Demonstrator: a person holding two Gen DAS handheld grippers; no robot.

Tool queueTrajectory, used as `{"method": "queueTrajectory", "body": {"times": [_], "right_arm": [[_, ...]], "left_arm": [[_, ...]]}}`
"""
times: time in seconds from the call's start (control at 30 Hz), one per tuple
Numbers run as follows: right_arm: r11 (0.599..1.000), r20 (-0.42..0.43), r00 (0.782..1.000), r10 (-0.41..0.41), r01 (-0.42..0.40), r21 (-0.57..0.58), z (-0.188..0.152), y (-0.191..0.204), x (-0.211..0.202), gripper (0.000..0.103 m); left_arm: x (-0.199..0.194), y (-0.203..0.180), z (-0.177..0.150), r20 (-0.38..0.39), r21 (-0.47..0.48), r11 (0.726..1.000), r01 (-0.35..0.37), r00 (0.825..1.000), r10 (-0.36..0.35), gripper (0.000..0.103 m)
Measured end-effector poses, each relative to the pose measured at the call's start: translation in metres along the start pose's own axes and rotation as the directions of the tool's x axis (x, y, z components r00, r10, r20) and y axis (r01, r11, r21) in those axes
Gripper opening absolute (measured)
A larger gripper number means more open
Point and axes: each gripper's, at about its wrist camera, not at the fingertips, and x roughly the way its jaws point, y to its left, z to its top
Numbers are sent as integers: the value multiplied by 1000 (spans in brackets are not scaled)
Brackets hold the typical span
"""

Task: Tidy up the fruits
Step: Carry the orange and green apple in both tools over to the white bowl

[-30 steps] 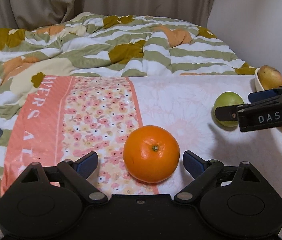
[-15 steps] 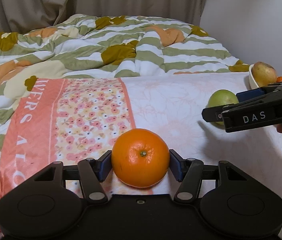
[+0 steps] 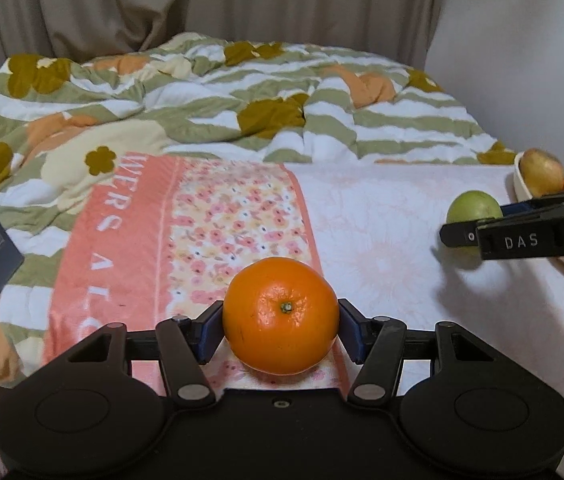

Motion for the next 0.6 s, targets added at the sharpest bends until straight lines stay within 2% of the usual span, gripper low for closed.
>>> {"method": "queueTrajectory", "body": {"times": [0.33, 0.6], "right_arm": [[1000, 74, 997, 23, -24, 14, -3, 3, -55, 69], [997, 134, 991, 27, -36, 67, -18, -24, -107, 69]], "left_arm": [[-48, -14, 3, 95, -21, 1000, 21, 995, -19, 63], [-82, -52, 6, 155, 12, 999, 35, 987, -36, 63]]}}
